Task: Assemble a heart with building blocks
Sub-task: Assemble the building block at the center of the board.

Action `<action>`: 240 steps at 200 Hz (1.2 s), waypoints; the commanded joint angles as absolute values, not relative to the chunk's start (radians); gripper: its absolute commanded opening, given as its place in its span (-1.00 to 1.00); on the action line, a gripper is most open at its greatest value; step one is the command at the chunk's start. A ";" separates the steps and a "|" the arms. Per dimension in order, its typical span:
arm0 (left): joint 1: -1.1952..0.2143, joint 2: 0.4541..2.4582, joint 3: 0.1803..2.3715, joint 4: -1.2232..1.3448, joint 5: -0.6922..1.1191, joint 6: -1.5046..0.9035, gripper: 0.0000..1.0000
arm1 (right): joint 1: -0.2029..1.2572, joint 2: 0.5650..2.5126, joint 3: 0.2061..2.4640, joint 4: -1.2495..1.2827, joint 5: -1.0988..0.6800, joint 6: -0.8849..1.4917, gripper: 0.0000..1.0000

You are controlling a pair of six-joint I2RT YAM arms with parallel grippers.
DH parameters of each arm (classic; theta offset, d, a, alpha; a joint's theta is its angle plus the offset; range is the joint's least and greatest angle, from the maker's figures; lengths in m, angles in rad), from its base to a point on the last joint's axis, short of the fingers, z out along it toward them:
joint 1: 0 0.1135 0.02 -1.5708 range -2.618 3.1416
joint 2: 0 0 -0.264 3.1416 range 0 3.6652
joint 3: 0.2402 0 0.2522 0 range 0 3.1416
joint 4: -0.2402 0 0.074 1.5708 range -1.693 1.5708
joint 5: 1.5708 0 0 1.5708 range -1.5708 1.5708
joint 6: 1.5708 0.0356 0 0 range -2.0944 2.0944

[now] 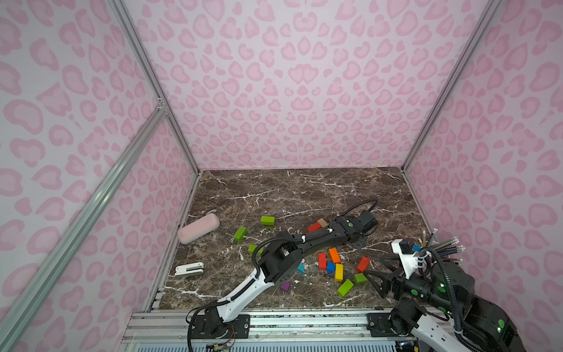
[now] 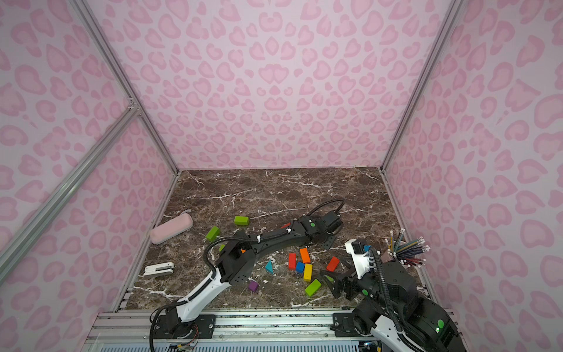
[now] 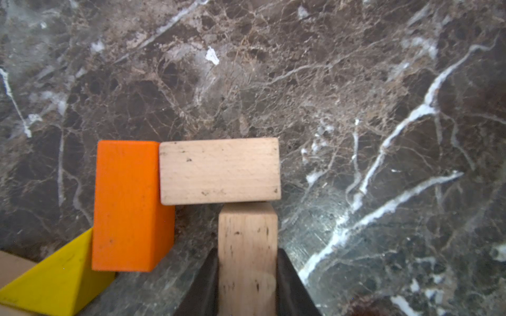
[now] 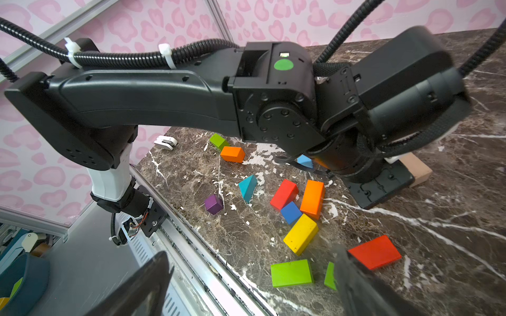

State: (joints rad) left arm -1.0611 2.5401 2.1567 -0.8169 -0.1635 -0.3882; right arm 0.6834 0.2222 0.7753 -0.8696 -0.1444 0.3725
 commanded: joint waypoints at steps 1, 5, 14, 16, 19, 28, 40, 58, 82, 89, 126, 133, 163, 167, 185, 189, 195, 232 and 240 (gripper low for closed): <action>-1.055 2.562 2.156 -0.828 -0.160 -0.379 -0.50 | 0.684 0.221 0.775 -0.839 -0.144 0.365 0.92; -1.054 2.562 2.155 -0.827 -0.160 -0.379 -0.50 | 0.684 0.222 0.775 -0.839 -0.144 0.364 0.92; -1.055 2.562 2.155 -0.826 -0.157 -0.377 -0.50 | 0.683 0.221 0.775 -0.839 -0.144 0.363 0.92; -1.054 2.563 2.155 -0.825 -0.155 -0.379 -0.50 | 0.684 0.221 0.775 -0.839 -0.144 0.364 0.92; -1.054 2.563 2.156 -0.826 -0.155 -0.378 -0.49 | 0.684 0.221 0.775 -0.839 -0.144 0.363 0.92; -1.054 2.563 2.156 -0.825 -0.155 -0.377 -0.49 | 0.684 0.221 0.775 -0.839 -0.144 0.363 0.92; -1.054 2.564 2.157 -0.824 -0.153 -0.376 -0.49 | 0.684 0.221 0.775 -0.839 -0.143 0.364 0.92; -1.052 2.563 2.158 -0.822 -0.153 -0.376 -0.49 | 0.684 0.223 0.775 -0.839 -0.143 0.363 0.92; -1.052 2.563 2.157 -0.824 -0.150 -0.374 -0.47 | 0.686 0.226 0.775 -0.839 -0.142 0.362 0.92; -1.052 2.563 2.157 -0.825 -0.150 -0.375 -0.46 | 0.686 0.226 0.775 -0.839 -0.143 0.362 0.92; -1.052 2.555 2.158 -0.828 -0.150 -0.371 -0.34 | 0.686 0.228 0.775 -0.838 -0.143 0.361 0.92; -1.051 2.553 2.156 -0.828 -0.150 -0.371 -0.31 | 0.686 0.229 0.775 -0.838 -0.143 0.362 0.92; -1.053 2.545 2.154 -0.829 -0.150 -0.370 -0.17 | 0.686 0.229 0.775 -0.839 -0.143 0.362 0.92; -1.054 2.543 2.154 -0.829 -0.150 -0.369 -0.16 | 0.686 0.228 0.775 -0.839 -0.143 0.362 0.92; -1.057 2.538 2.153 -0.830 -0.156 -0.368 -0.11 | 0.687 0.226 0.775 -0.839 -0.143 0.362 0.92; -1.057 2.536 2.153 -0.830 -0.156 -0.368 -0.11 | 0.687 0.226 0.775 -0.840 -0.143 0.361 0.92; -1.058 2.534 2.152 -0.830 -0.158 -0.369 -0.09 | 0.687 0.226 0.775 -0.839 -0.141 0.361 0.92; -1.063 2.509 2.138 -0.822 -0.155 -0.369 0.10 | 0.686 0.220 0.775 -0.839 -0.140 0.364 0.92; -1.066 2.500 2.131 -0.818 -0.152 -0.367 0.17 | 0.687 0.218 0.775 -0.839 -0.140 0.364 0.92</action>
